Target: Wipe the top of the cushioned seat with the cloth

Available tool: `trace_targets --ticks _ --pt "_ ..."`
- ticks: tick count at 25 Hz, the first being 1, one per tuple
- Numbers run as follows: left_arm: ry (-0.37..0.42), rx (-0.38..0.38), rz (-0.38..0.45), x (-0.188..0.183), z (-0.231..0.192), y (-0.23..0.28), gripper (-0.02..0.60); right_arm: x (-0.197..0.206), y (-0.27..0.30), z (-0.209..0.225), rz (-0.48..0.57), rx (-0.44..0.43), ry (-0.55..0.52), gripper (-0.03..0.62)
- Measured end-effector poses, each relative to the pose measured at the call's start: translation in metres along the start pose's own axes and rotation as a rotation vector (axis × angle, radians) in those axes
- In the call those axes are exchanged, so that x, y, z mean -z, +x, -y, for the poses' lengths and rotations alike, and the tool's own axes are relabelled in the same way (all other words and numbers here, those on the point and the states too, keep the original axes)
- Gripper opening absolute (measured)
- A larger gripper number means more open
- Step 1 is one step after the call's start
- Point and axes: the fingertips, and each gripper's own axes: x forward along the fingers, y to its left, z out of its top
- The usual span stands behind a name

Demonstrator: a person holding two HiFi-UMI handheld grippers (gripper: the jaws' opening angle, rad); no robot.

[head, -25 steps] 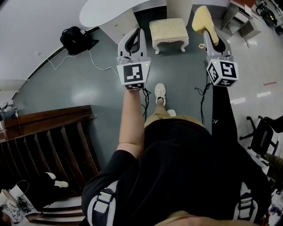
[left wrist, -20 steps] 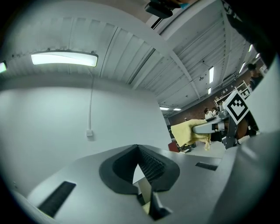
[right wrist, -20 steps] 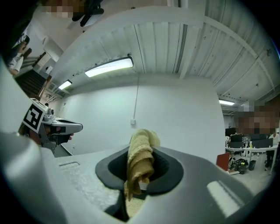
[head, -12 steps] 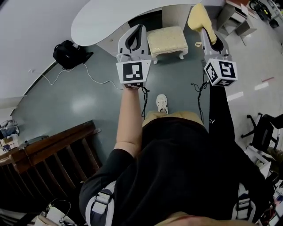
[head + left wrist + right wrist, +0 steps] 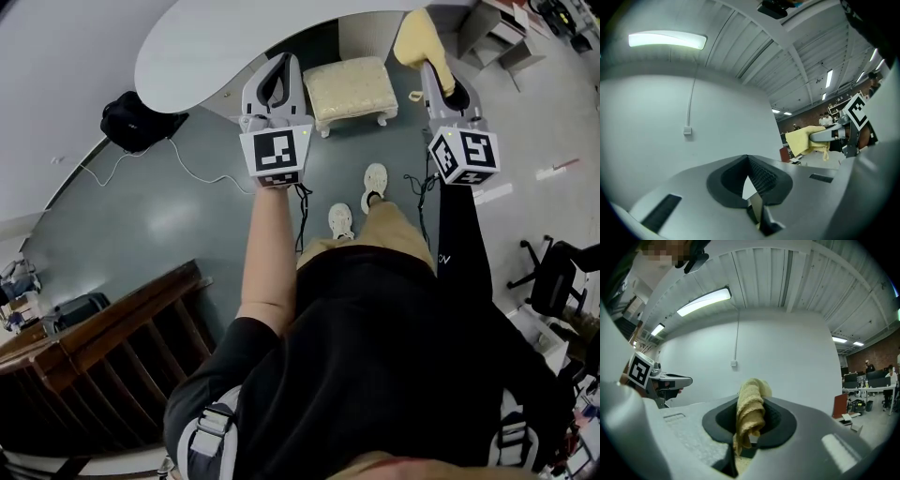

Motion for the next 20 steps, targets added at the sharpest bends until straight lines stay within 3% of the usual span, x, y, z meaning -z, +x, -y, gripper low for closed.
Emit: trace_targets --ticks 8,13,20 --pt "-0.059 0.036 0.01 0.017 0.003 0.078 0.005 0.034 0.083 0.037 -0.053 -0.087 0.016 0.055" --pt "-0.065 -0.001 -0.007 0.039 -0.006 0.129 0.005 0.062 0.145 0.046 -0.118 -0.204 -0.021 0.057" --pt "-0.087 -0.08 -0.104 0.096 -0.015 0.166 0.005 0.134 0.196 0.039 -0.255 -0.387 0.022 0.057"
